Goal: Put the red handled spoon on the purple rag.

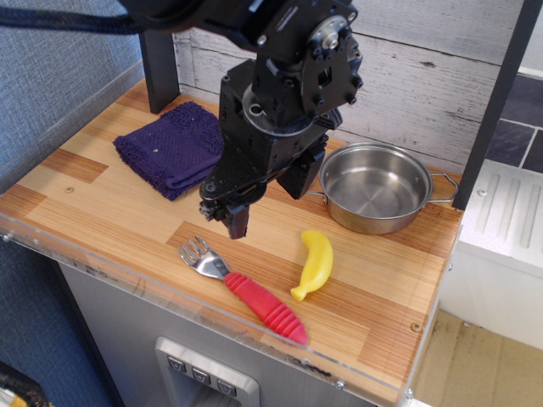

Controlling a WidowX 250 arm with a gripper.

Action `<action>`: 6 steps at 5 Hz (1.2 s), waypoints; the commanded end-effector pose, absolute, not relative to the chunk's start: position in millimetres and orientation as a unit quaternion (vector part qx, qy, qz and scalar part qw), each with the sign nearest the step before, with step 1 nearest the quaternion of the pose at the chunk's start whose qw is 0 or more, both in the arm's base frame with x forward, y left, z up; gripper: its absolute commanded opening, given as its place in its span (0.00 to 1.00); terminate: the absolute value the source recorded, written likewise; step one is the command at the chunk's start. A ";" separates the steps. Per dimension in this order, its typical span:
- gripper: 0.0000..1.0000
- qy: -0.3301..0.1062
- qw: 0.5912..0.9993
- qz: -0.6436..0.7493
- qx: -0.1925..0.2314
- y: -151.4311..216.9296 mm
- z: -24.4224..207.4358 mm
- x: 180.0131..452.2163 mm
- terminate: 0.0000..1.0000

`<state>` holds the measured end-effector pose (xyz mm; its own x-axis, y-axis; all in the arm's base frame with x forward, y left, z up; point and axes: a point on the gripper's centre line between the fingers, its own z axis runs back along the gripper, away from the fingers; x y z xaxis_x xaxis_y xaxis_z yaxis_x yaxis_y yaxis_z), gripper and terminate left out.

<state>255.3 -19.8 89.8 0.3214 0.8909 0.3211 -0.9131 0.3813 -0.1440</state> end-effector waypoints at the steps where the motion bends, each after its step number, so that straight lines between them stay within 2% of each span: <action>1: 1.00 -0.176 0.812 0.555 0.032 -19.8 89.8 255.3 0.00; 3: 1.00 -0.158 0.795 0.584 0.041 -15.2 70.5 253.5 0.00; 6: 1.00 -0.095 0.800 0.590 0.053 -6.1 34.5 256.8 0.00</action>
